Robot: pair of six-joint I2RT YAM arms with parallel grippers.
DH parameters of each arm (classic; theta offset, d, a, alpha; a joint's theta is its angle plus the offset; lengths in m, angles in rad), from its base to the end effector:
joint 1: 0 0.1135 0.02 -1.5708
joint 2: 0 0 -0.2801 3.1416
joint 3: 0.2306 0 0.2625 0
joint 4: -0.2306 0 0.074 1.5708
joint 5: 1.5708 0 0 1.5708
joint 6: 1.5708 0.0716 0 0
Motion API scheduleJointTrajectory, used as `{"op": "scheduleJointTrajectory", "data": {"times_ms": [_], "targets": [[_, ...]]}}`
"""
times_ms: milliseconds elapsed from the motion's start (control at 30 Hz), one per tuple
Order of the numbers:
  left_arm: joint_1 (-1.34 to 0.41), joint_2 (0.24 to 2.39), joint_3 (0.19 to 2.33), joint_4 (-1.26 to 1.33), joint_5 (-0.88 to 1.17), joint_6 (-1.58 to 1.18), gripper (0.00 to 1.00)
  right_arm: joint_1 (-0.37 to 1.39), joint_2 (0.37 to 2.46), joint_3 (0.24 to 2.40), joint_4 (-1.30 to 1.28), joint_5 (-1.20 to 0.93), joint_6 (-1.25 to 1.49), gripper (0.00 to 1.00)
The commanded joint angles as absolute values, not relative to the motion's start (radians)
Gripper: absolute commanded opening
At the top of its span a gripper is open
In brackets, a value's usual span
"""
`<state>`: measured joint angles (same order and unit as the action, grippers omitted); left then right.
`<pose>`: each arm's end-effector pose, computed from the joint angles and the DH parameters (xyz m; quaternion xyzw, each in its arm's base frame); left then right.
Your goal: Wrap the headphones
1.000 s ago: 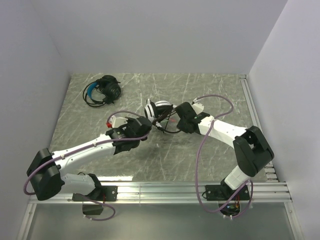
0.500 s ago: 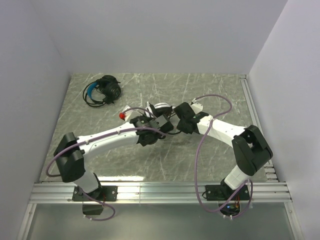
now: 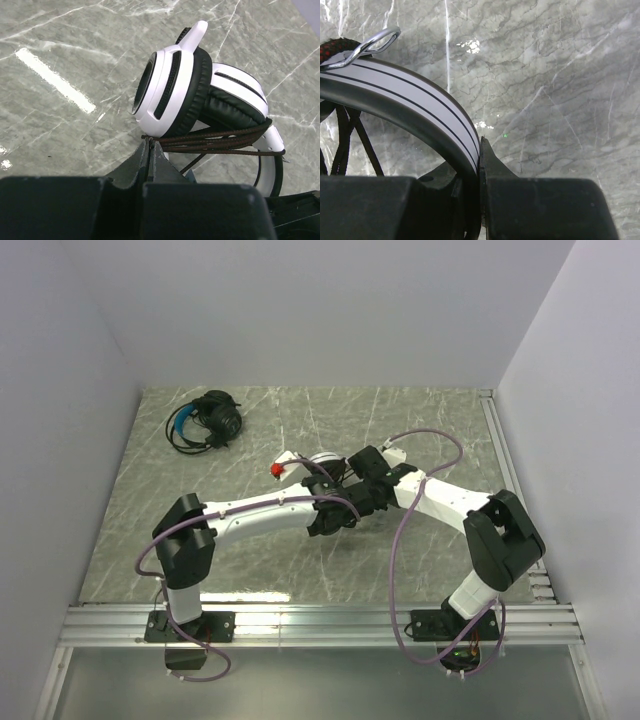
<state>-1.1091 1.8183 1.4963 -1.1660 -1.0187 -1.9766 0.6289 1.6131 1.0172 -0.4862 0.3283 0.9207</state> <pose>0.2146 -0.2945 0.2499 -0.3849 0.7831 -0.0225 0.4880 0.2914 0.1834 0.1744 0.1783 0.9413 0.0537 0.2815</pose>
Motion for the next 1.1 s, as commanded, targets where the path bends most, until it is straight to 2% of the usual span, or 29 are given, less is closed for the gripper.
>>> {"op": "scheduleJointTrajectory", "data": {"times_ms": [0,300,733,1067], "targets": [[-1.114,1.799,1.490,-1.206,-1.038,-2.735,0.00,0.630,1.574,1.089,-0.410,0.321,0.940,0.00],[-1.071,1.773,1.430,-1.005,-0.960,-2.600,0.00,0.630,1.548,0.994,-0.350,0.265,0.954,0.00],[-1.068,1.793,1.336,-0.887,-0.894,-2.566,0.00,0.634,1.551,0.873,-0.293,0.229,0.916,0.00],[-1.075,1.767,1.276,-0.833,-0.885,-2.551,0.00,0.643,1.509,0.807,-0.253,0.195,0.890,0.22]]}}
